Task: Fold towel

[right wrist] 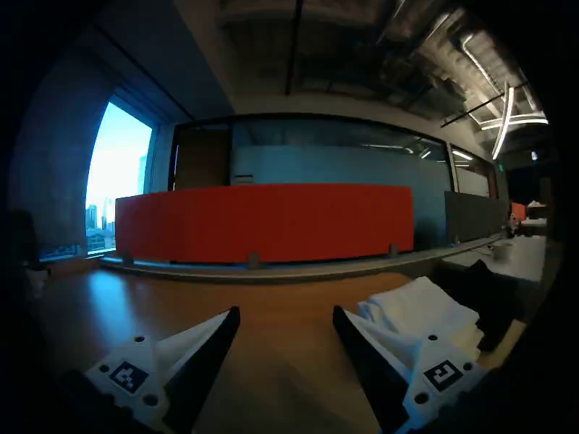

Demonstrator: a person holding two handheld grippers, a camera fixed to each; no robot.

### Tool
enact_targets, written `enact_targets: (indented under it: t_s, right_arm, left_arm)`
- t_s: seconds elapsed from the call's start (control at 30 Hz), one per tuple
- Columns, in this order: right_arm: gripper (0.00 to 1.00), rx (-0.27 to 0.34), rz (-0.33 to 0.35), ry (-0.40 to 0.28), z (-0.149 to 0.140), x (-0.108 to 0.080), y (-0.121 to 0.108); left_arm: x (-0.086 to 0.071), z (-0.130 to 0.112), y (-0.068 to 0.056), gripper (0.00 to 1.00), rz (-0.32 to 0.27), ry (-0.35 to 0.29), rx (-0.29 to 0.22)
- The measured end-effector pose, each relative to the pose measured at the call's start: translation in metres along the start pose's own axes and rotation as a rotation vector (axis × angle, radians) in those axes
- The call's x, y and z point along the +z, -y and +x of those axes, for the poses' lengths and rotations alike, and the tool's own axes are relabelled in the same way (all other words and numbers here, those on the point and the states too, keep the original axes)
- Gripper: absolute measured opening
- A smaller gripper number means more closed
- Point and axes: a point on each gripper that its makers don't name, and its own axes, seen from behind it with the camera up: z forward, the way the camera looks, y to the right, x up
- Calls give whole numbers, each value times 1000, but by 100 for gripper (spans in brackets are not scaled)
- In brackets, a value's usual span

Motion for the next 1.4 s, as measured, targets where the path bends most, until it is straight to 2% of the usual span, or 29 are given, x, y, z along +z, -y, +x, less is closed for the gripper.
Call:
enact_targets:
  t_s: [0.5, 1.4]
  right_arm:
    - [99, -31, 15, 18, -17, 2, 5]
    - [99, -21, 35, 14, -15, -1, 10]
  left_arm:
    - [0, 0, 0, 77, 0, 0, 0]
    - [1, 0, 0, 77, 0, 0, 0]
